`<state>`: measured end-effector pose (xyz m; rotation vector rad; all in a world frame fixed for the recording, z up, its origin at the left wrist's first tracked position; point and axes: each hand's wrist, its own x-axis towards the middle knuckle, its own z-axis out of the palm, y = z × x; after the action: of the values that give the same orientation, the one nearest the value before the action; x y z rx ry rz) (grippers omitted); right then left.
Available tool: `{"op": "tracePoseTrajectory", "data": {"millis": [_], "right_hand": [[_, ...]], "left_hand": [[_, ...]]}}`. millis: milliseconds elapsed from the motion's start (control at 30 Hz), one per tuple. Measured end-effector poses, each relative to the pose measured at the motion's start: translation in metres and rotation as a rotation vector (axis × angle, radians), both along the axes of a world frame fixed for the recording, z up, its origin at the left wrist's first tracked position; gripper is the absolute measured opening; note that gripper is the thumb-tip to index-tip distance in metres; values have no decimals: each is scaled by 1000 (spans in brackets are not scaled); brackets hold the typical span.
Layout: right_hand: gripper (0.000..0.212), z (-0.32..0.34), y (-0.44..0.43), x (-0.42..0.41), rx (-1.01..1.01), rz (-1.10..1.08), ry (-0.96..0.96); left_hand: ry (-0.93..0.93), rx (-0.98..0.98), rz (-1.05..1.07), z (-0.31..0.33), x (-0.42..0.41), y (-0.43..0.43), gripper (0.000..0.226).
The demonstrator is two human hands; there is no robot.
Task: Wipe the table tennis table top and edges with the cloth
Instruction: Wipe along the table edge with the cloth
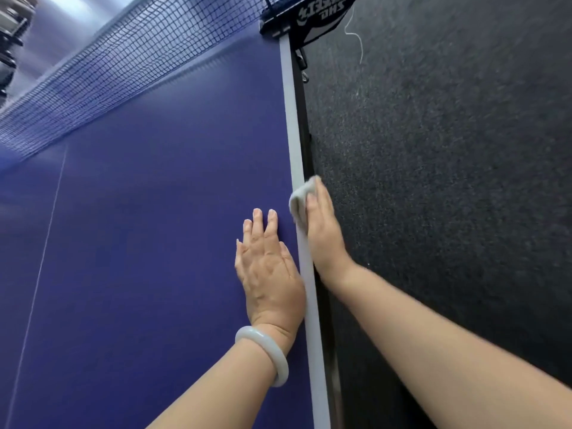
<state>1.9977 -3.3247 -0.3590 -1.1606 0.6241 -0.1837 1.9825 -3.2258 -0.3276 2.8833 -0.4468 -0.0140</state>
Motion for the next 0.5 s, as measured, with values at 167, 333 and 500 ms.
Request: {"op": "tracePoseTrajectory", "data": {"millis": [167,333,500], "right_hand": [[66,-9,-5,11,-37,16,32],[81,-6,31,-47,-29,44,111],[66,0,-9,17,-77,77,165]], "left_hand": [[11,57,3,0,-4,-3,57],[16,70,29,0,-4,-6,57],[38,97,49,2,-4,-5,57]]}}
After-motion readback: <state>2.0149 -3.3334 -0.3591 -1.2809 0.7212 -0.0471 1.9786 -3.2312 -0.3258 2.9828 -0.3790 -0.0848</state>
